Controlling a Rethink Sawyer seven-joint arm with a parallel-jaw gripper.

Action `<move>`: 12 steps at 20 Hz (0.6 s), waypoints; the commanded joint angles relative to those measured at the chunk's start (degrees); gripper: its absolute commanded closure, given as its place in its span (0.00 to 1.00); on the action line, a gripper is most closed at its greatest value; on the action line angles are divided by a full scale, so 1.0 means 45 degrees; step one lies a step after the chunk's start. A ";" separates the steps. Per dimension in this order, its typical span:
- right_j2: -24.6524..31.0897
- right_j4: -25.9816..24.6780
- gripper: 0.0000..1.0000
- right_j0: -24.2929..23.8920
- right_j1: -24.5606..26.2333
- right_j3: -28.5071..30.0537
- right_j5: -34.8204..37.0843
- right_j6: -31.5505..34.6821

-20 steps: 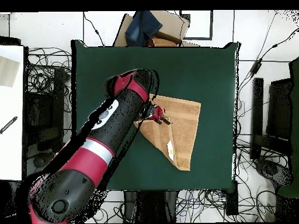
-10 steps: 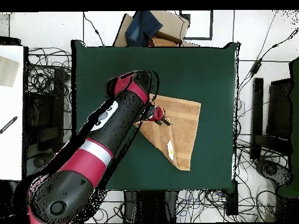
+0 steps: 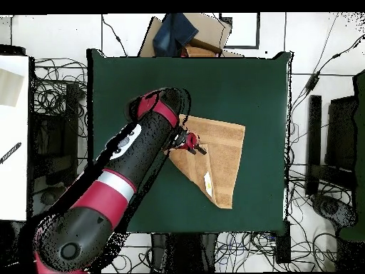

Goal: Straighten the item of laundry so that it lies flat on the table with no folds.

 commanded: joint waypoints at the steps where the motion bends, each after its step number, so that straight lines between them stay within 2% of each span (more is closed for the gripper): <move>1: 0.1174 -0.0053 0.00 -0.0045 0.0913 -0.0918 0.0683 0.2328; 12: 0.1306 0.0246 0.00 -0.0522 0.1637 -0.2009 0.1047 0.2159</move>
